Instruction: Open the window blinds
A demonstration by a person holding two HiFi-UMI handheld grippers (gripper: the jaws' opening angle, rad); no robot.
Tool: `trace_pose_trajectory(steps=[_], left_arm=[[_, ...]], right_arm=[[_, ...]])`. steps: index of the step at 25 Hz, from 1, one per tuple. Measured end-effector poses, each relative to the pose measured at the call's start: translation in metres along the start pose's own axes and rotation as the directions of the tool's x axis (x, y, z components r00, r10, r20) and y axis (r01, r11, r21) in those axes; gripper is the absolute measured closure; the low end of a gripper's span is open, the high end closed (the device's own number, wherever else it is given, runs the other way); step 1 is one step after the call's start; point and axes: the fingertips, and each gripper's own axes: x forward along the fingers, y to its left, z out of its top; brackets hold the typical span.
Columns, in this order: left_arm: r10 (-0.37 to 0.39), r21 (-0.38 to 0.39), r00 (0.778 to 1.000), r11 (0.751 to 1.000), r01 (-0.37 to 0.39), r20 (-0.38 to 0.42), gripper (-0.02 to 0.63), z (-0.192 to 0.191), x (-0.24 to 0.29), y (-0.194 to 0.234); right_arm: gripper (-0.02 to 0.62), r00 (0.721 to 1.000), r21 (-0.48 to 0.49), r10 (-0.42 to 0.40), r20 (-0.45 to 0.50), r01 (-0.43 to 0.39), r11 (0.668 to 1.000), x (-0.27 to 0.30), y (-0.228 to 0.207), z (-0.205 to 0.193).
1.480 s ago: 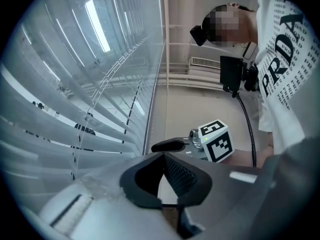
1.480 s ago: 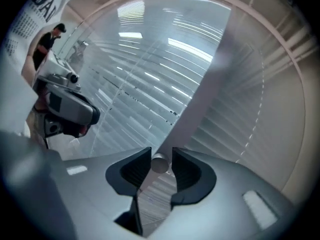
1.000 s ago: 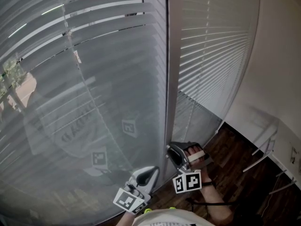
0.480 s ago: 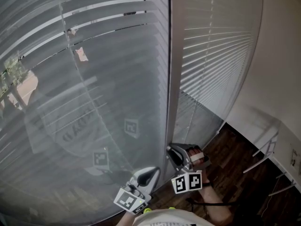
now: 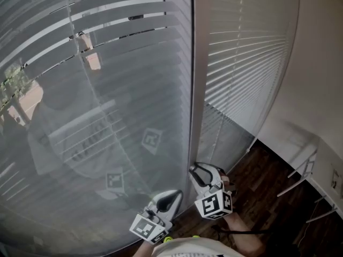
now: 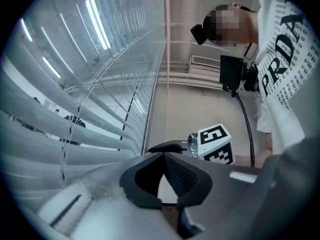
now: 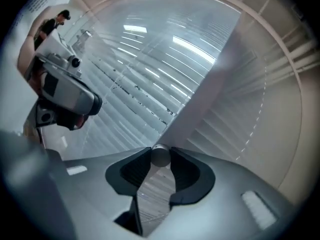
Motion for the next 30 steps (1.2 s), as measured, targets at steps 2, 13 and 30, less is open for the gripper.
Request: trace_pose_trajectory(steps=[2, 13, 30], left_arm=[[0.000, -0.005, 1.000, 1.000, 0.000, 0.001, 0.615, 0.000, 0.000, 0.000], [-0.004, -0.022, 1.000, 1.000, 0.004, 0.010, 0.615, 0.003, -0.001, -0.002], [-0.013, -0.029, 1.000, 0.999, 0.013, -0.002, 0.615, -0.001, -0.003, -0.001]], right_arm=[[0.466, 1.000, 0.056, 0.007, 0.004, -0.007, 0.998, 0.000, -0.001, 0.000], [0.466, 0.998, 0.376, 0.040, 0.053, -0.057, 0.925, 0.001, -0.007, -0.002], [0.466, 0.995, 0.527, 0.047, 0.088, -0.086, 0.845, 0.004, -0.012, -0.007]])
